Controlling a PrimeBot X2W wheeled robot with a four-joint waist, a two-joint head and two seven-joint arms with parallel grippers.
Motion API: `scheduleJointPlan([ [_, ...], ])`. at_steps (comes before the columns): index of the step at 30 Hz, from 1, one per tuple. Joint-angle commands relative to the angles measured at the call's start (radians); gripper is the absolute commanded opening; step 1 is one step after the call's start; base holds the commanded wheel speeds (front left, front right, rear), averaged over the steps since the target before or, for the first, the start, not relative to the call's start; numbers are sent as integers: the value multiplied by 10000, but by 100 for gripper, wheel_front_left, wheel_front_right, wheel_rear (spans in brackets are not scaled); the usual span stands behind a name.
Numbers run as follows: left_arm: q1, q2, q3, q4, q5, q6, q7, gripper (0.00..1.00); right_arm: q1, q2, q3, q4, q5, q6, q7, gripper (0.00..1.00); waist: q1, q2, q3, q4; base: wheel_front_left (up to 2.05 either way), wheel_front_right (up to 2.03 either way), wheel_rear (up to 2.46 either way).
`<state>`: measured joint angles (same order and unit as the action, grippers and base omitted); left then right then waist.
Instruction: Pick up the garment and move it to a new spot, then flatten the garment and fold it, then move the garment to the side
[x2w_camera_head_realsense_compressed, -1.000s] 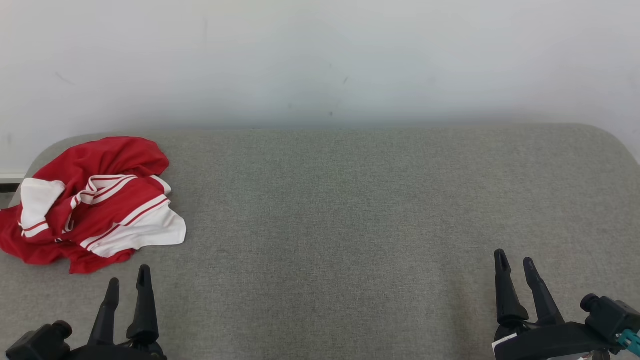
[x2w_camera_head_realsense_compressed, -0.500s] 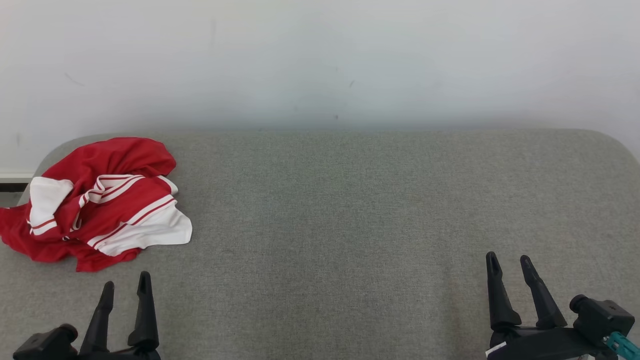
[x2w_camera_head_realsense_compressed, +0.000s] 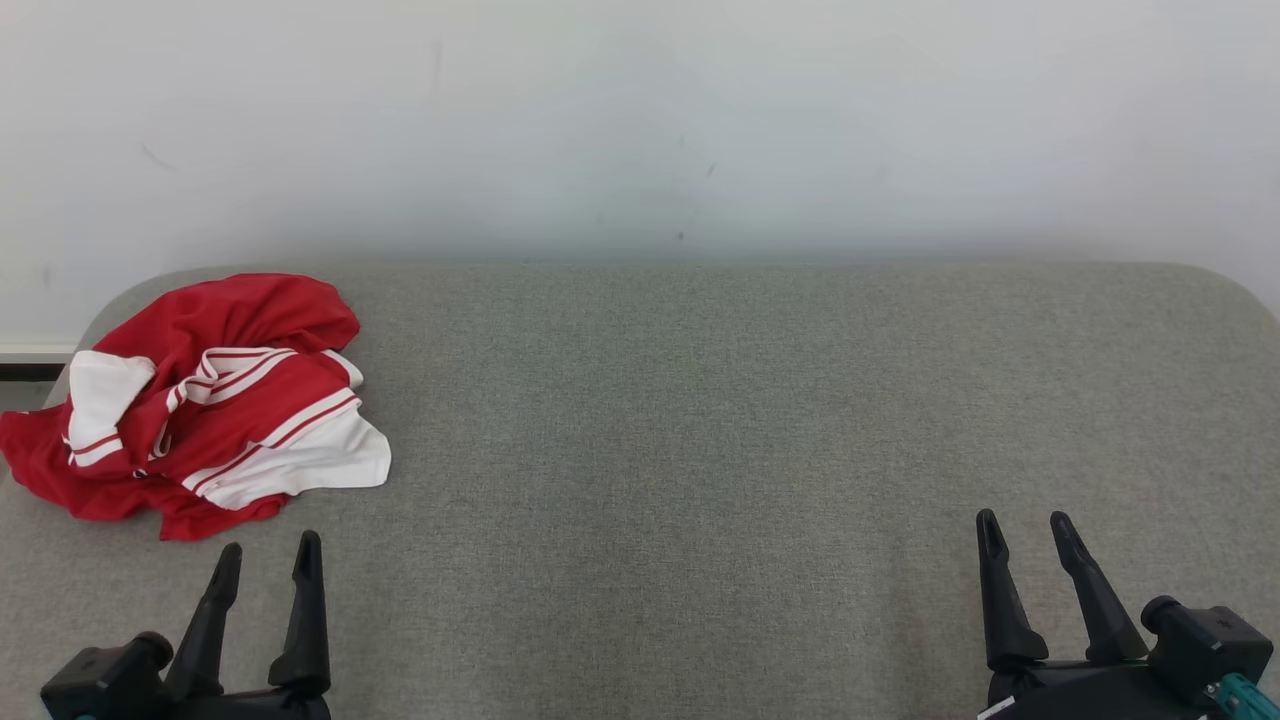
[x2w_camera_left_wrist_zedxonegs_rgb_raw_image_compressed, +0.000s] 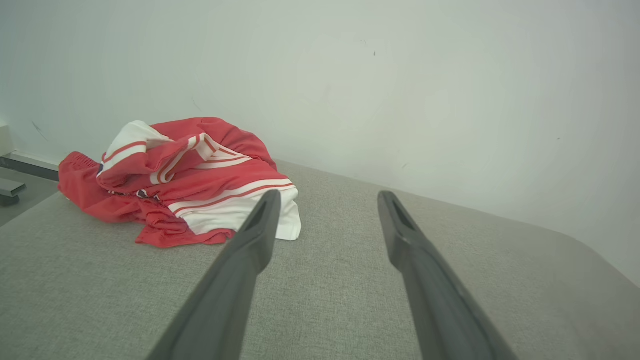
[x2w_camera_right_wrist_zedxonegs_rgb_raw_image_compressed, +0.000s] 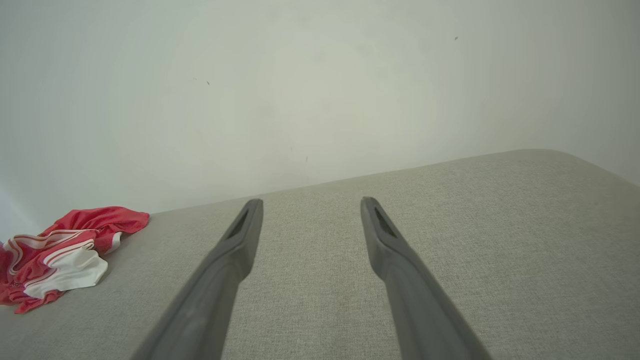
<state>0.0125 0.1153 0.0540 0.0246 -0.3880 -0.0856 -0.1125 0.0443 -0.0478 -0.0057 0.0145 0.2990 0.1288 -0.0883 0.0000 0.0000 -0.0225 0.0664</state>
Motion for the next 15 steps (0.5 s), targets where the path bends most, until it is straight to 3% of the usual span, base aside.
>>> scheduleJointPlan([
  [1,115,71,18,-189,230,-8,69,100,76,-34,-34,-134,-230,28,-59,100,0,0,-3,4,0,0,0],
  [15,312,187,21,-722,928,114,605,100,262,-34,-104,-325,-1139,31,-169,100,0,0,-11,128,0,0,0],
])
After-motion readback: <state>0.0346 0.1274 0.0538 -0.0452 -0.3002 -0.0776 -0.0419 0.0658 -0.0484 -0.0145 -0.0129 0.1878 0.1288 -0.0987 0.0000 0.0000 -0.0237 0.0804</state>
